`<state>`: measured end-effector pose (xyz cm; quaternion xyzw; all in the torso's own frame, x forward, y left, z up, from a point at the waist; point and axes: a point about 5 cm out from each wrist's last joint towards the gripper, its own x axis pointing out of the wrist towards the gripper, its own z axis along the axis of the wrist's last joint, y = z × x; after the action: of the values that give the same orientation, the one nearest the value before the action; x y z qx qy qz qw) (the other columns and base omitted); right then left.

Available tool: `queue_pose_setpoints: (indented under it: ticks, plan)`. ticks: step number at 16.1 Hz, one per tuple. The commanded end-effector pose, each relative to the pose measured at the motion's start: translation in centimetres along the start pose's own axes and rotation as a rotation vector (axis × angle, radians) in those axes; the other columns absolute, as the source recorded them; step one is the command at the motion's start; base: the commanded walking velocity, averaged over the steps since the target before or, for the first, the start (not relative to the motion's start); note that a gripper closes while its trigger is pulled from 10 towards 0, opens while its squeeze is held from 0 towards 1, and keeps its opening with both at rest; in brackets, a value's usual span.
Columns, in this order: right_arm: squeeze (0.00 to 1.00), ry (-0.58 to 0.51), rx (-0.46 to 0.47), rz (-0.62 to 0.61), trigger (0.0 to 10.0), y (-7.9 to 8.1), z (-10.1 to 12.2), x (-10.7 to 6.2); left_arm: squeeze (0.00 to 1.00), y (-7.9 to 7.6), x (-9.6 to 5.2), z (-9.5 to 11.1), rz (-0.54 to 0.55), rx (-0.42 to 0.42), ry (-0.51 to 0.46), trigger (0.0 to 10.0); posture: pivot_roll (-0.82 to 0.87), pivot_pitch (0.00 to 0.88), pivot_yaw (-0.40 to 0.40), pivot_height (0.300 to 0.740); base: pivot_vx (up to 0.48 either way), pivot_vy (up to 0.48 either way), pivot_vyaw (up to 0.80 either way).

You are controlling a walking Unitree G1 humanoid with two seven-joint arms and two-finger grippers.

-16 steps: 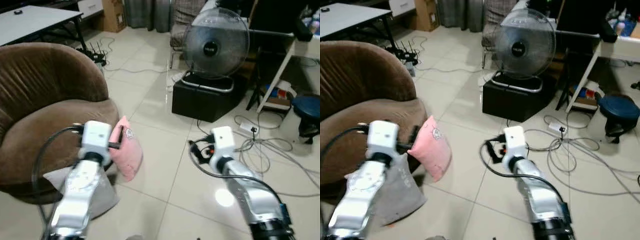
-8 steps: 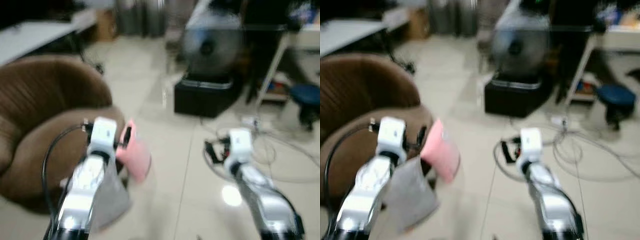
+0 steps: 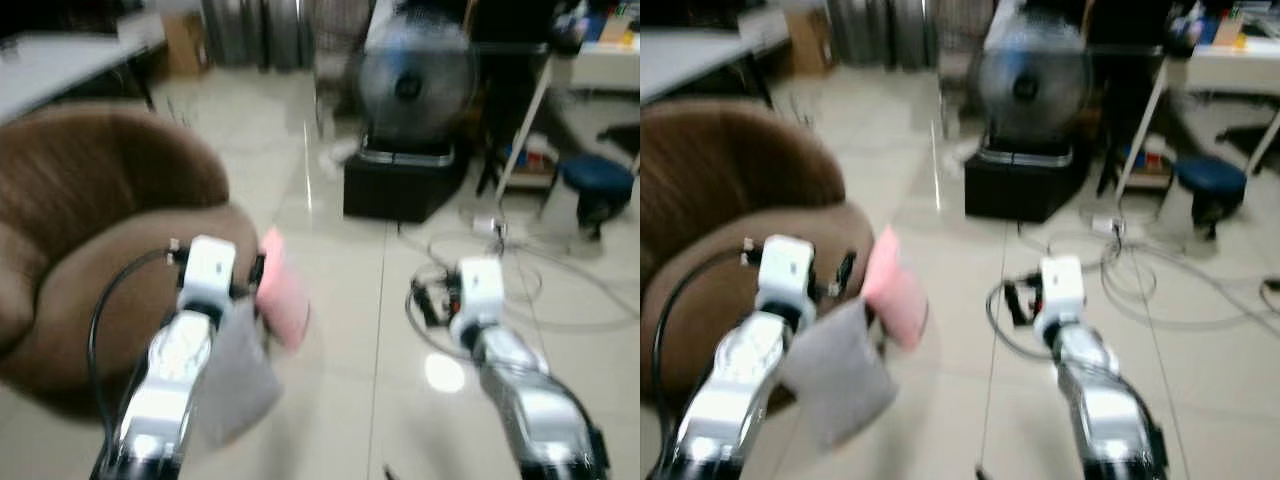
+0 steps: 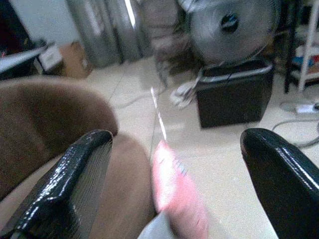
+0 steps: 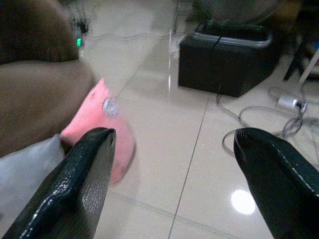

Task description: Move the pillow to the sofa from floor

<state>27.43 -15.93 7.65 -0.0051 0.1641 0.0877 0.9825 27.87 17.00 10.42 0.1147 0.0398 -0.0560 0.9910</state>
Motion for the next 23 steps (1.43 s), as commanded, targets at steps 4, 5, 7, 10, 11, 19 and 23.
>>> queue_pose_setpoints:
  ticks: [4, 5, 7, 10, 11, 19, 23]
  plan:
    - [0.0, -0.015, -0.01, 0.028, 10.0, 0.83, 0.44, 0.38, 0.0, 1.09, -0.43, 0.21, 0.044, 0.013, -0.01, 10.0, 0.02, 0.0, 0.036, 0.74, 0.0, 0.364, -0.21]
    - [0.0, -0.014, -0.009, 0.028, 10.0, 0.86, 0.39, 0.35, 0.0, 1.08, -0.47, 0.2, 0.043, 0.014, -0.01, 10.0, 0.02, 0.0, 0.036, 0.74, 0.0, 0.364, -0.43]
    - [0.0, -0.014, -0.009, 0.025, 10.0, 0.86, 0.34, 0.37, 0.0, 0.98, -0.42, 0.19, 0.038, 0.016, -0.009, 10.0, 0.02, 0.0, 0.036, 0.74, 0.0, 0.366, -0.43]
    - [0.0, -0.013, -0.01, 0.02, 10.0, 0.78, 0.2, 0.38, 0.0, 0.98, -0.42, 0.26, 0.038, 0.018, -0.01, 10.0, 0.02, 0.0, 0.036, 0.74, 0.0, 0.365, -0.43]
    - [0.0, -0.013, -0.01, 0.019, 10.0, 0.8, 0.19, 0.4, 0.0, 1.04, -0.4, 0.31, 0.04, 0.018, -0.011, 10.0, 0.02, 0.0, 0.038, 0.74, 0.0, 0.368, -0.43]
    - [0.0, -0.016, -0.003, 0.017, 10.0, 0.86, 0.23, 0.56, 0.0, 1.31, -0.25, 0.45, 0.045, 0.022, -0.013, 10.0, 0.03, 0.0, 0.041, 0.74, 0.0, 0.4, -0.43]
    - [0.0, -0.016, 0.002, 0.017, 10.0, 0.9, 0.2, 0.58, 0.0, 1.36, -0.31, 0.45, 0.042, 0.03, -0.013, 10.0, 0.03, 0.0, 0.042, 0.74, 0.0, 0.436, -0.44]
